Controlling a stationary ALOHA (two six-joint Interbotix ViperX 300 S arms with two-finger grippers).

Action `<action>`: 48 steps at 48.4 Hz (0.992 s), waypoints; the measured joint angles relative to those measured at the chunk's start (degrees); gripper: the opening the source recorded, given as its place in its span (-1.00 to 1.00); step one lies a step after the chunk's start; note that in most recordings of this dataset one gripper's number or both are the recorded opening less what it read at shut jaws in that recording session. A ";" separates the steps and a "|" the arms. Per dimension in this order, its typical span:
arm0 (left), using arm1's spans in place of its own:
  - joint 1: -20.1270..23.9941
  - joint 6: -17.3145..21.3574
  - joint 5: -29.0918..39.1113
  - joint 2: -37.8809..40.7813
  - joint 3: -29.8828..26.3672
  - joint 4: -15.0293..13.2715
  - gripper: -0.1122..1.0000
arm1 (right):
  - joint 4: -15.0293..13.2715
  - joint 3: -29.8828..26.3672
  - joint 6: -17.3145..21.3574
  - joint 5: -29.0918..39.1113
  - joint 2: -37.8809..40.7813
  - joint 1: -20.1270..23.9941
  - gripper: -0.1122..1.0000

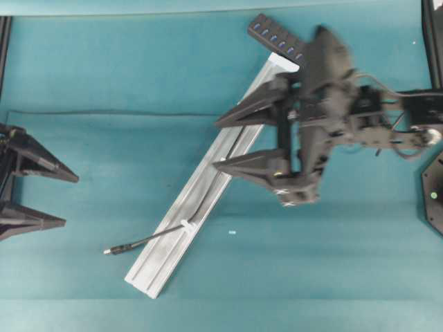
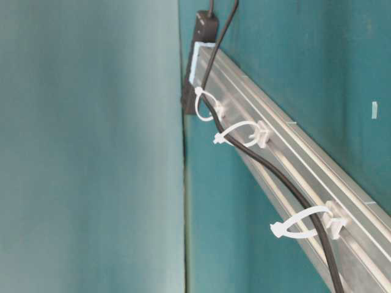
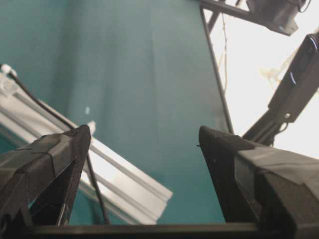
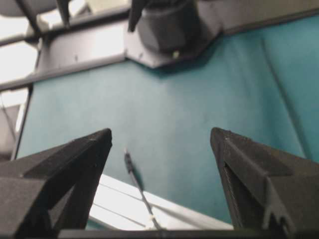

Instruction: Pass the USB cable through three rings with both arms.

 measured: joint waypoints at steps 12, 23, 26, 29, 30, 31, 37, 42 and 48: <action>1.58 1.23 0.09 -0.88 0.00 0.18 0.90 | 0.00 6.42 0.00 -2.64 -6.15 -0.09 0.75; 1.85 4.04 0.09 -1.76 0.00 0.00 0.89 | 0.00 10.55 -0.09 -0.44 -10.28 0.00 0.75; 1.85 4.13 0.00 -2.11 0.00 0.18 0.89 | 0.00 11.25 0.00 0.53 -11.43 0.00 0.75; 1.85 4.04 0.09 -2.29 0.00 0.00 0.89 | 0.00 12.13 0.00 1.23 -12.74 0.00 0.75; 1.76 4.22 0.00 -2.37 0.00 0.18 0.89 | 0.00 12.48 -0.09 1.32 -13.18 0.00 0.75; 1.76 4.39 0.00 -2.46 0.00 0.18 0.89 | 0.00 12.74 0.00 1.49 -13.71 0.00 0.75; 1.76 4.75 0.09 -2.64 0.00 0.00 0.88 | 0.00 14.41 0.00 1.76 -16.70 0.00 0.75; 1.85 4.83 0.09 -2.64 0.00 0.18 0.87 | -0.09 15.82 0.00 1.76 -18.90 0.00 0.75; 1.85 4.83 0.09 -2.72 0.00 0.18 0.87 | -0.09 18.19 0.00 1.85 -21.01 0.00 0.75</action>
